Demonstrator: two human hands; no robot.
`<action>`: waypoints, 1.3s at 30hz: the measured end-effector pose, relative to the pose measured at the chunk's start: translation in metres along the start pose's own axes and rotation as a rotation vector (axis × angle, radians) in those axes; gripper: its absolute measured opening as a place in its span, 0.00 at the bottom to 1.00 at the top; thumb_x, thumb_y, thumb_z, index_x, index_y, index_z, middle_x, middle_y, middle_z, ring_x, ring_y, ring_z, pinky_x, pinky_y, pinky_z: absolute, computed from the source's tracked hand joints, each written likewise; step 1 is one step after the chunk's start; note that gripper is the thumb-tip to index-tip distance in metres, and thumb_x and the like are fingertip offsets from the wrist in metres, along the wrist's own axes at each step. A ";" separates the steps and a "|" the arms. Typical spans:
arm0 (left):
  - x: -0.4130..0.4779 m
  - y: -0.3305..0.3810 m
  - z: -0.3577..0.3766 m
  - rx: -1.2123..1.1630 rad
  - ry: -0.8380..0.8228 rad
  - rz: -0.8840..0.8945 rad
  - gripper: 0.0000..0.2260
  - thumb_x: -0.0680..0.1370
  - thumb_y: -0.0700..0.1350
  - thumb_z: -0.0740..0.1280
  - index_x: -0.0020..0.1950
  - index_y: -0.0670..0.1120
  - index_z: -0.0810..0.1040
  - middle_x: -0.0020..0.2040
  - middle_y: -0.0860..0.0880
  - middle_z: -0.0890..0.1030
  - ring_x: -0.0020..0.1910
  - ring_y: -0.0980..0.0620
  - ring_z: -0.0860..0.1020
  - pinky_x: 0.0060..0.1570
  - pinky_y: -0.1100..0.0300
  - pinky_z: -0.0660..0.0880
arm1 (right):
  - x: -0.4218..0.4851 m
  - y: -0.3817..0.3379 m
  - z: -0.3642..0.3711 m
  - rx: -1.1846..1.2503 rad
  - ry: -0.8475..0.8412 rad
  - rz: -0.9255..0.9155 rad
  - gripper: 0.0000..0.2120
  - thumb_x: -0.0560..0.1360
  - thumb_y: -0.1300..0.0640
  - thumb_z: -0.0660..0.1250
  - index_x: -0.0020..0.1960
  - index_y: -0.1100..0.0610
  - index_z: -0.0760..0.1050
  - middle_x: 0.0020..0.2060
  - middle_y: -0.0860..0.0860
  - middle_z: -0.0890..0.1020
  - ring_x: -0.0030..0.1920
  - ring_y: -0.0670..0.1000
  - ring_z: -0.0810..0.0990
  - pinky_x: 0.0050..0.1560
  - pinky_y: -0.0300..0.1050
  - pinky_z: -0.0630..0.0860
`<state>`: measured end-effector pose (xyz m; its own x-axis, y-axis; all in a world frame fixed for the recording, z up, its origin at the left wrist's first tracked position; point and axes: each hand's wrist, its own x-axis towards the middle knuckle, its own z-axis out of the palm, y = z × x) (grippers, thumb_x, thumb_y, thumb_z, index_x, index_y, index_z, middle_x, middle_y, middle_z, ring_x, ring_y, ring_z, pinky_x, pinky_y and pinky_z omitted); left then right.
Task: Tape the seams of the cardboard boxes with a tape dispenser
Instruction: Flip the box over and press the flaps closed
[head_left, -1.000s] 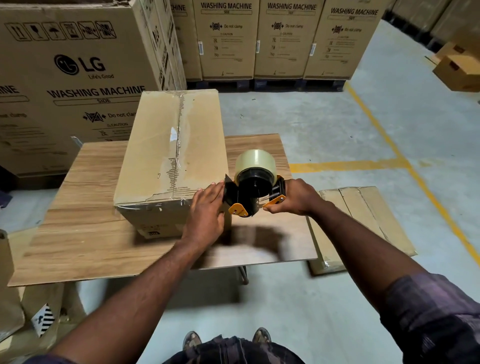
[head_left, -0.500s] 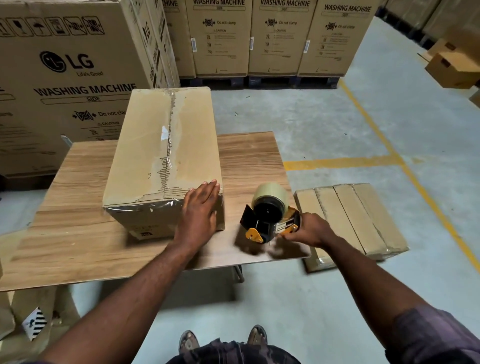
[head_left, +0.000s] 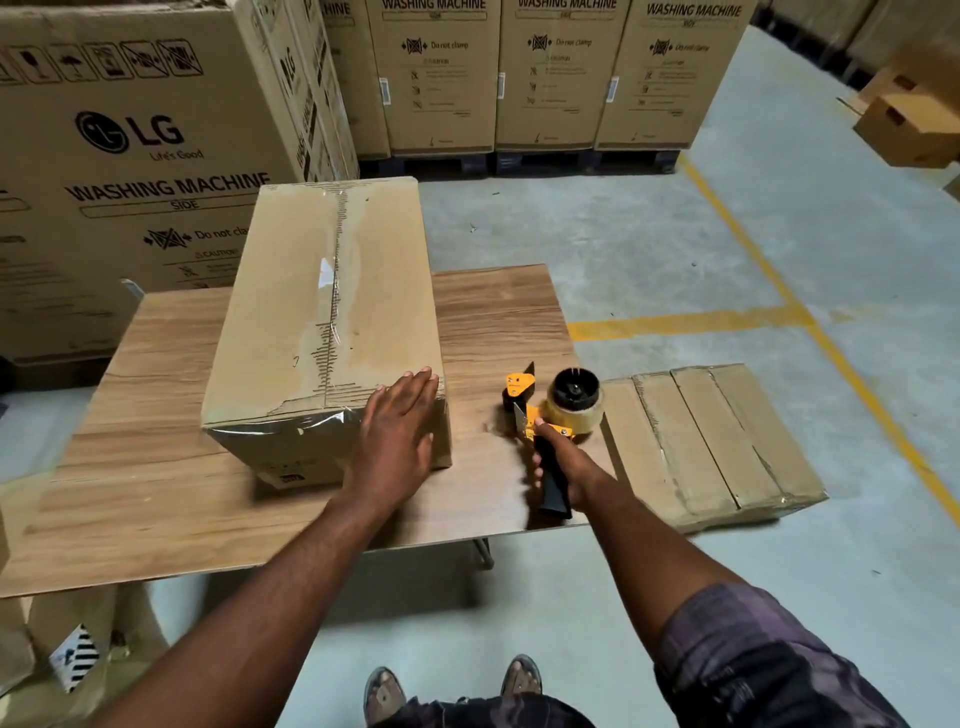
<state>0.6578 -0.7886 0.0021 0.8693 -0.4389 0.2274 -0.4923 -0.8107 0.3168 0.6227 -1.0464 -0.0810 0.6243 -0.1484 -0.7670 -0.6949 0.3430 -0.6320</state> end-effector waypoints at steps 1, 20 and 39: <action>0.000 0.000 -0.001 0.000 -0.002 -0.001 0.35 0.75 0.40 0.72 0.80 0.47 0.62 0.79 0.50 0.63 0.78 0.48 0.61 0.77 0.53 0.47 | 0.004 0.002 0.002 0.076 -0.030 0.030 0.21 0.77 0.38 0.69 0.38 0.55 0.74 0.28 0.51 0.73 0.25 0.51 0.71 0.27 0.40 0.70; 0.001 -0.004 0.003 -0.038 0.020 0.006 0.32 0.74 0.44 0.70 0.78 0.47 0.65 0.78 0.49 0.66 0.76 0.48 0.64 0.76 0.53 0.49 | -0.007 -0.048 0.081 -0.340 -0.058 -0.562 0.11 0.85 0.49 0.60 0.58 0.53 0.79 0.56 0.51 0.85 0.54 0.51 0.83 0.58 0.52 0.79; 0.002 -0.007 -0.008 -0.118 -0.058 -0.021 0.32 0.73 0.47 0.59 0.80 0.50 0.63 0.79 0.53 0.63 0.78 0.54 0.59 0.78 0.53 0.49 | -0.028 0.017 0.155 -0.364 0.110 -0.859 0.24 0.87 0.51 0.55 0.82 0.48 0.58 0.71 0.50 0.76 0.67 0.44 0.74 0.65 0.38 0.71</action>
<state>0.6626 -0.7811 0.0081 0.8791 -0.4465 0.1669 -0.4726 -0.7704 0.4280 0.6487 -0.8928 -0.0534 0.9509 -0.3090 -0.0157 -0.0918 -0.2336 -0.9680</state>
